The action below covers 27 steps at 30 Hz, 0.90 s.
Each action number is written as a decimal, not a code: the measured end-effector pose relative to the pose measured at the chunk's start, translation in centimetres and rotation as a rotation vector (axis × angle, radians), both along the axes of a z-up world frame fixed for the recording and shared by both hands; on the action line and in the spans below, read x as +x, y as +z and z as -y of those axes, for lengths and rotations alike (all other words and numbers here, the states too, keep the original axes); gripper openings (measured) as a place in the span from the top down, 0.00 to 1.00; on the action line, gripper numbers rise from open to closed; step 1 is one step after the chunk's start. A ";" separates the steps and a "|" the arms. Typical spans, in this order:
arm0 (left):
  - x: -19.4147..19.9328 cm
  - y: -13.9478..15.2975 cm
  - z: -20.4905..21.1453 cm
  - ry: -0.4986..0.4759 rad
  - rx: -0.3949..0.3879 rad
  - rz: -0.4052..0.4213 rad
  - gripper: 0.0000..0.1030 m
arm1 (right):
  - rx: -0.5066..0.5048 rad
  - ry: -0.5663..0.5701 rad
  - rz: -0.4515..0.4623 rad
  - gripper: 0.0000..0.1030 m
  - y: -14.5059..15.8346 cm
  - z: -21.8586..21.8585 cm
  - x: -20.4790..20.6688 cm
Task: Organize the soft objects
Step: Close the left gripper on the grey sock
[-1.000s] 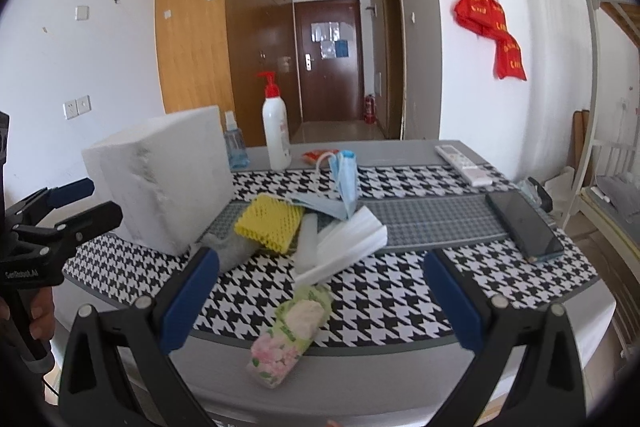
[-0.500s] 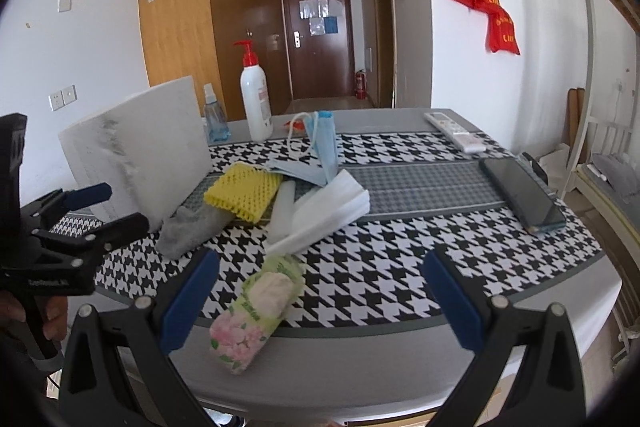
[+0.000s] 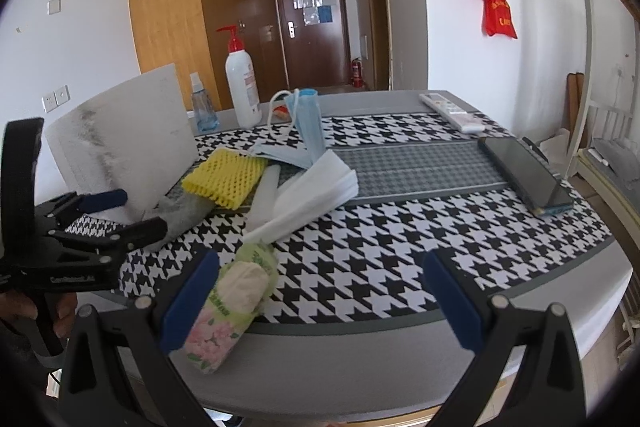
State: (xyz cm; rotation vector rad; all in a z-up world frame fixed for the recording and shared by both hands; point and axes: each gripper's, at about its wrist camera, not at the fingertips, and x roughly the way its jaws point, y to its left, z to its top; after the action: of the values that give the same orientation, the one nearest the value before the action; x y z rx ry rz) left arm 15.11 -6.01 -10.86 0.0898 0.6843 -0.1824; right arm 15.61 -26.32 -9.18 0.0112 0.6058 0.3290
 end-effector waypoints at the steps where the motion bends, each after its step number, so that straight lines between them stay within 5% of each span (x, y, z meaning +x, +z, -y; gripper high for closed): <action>1: 0.3 -0.2 0.0 0.000 0.000 -0.014 0.16 | 0.003 0.003 -0.001 0.00 0.0 0.1 0.1; 16: 2.6 -2.1 -0.2 0.096 0.024 -0.130 0.37 | 0.007 0.070 -0.051 0.00 -1.6 -1.0 0.9; 27: 3.3 -2.1 0.0 0.143 0.066 -0.140 0.52 | 0.007 0.098 -0.075 0.00 -2.1 -1.6 0.9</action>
State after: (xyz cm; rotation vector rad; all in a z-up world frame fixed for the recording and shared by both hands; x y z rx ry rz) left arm 18.38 -5.97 -12.94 0.0917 0.8339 -0.0289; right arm 16.54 -24.68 -11.24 0.0007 0.6804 0.4277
